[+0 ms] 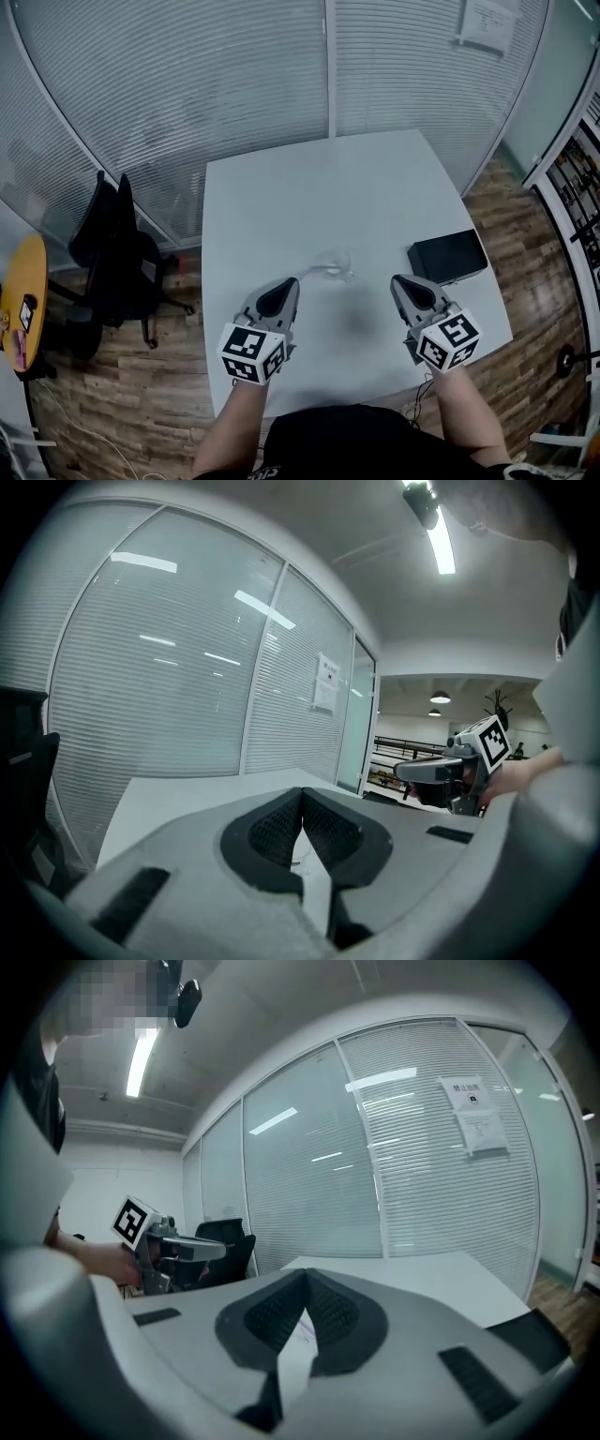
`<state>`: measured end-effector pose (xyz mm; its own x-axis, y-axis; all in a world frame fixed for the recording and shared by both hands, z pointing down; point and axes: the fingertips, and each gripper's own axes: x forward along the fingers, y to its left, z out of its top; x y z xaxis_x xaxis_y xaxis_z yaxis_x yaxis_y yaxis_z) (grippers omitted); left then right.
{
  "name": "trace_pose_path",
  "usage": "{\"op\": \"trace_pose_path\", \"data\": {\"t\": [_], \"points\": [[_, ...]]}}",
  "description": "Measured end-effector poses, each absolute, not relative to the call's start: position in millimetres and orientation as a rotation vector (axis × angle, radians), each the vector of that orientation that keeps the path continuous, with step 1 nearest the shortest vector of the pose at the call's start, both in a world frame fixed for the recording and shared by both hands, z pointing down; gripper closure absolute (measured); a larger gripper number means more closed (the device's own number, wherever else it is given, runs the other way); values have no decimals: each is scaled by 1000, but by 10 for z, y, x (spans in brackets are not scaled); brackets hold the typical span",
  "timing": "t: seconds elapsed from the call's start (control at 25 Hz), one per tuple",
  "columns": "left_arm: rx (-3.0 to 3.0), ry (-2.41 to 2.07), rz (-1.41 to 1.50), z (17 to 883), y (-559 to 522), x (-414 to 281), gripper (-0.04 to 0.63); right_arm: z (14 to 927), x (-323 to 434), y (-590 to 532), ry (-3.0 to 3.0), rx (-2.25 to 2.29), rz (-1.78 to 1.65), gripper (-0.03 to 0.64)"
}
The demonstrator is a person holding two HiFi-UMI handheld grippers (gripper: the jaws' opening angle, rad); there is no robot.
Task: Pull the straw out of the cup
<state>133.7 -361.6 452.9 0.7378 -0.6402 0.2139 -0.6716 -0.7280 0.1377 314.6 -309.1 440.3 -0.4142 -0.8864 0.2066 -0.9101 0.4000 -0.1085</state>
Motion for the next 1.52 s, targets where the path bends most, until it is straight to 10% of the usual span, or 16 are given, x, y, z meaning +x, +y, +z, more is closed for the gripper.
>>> {"op": "trace_pose_path", "data": {"t": [0.36,1.04,1.52], "points": [[2740,-1029,176,4590,-3655,1080,586,4502,2635,-3195,-2502,1516,269,583],[2549,-1217,240,5143,-3973,941,586,5781,2205,-4123,-2431,1024,218,311],[2455,-1255,237,5430,-3934,715,586,6236,2039,-4335,-2316,1006,130,414]]}}
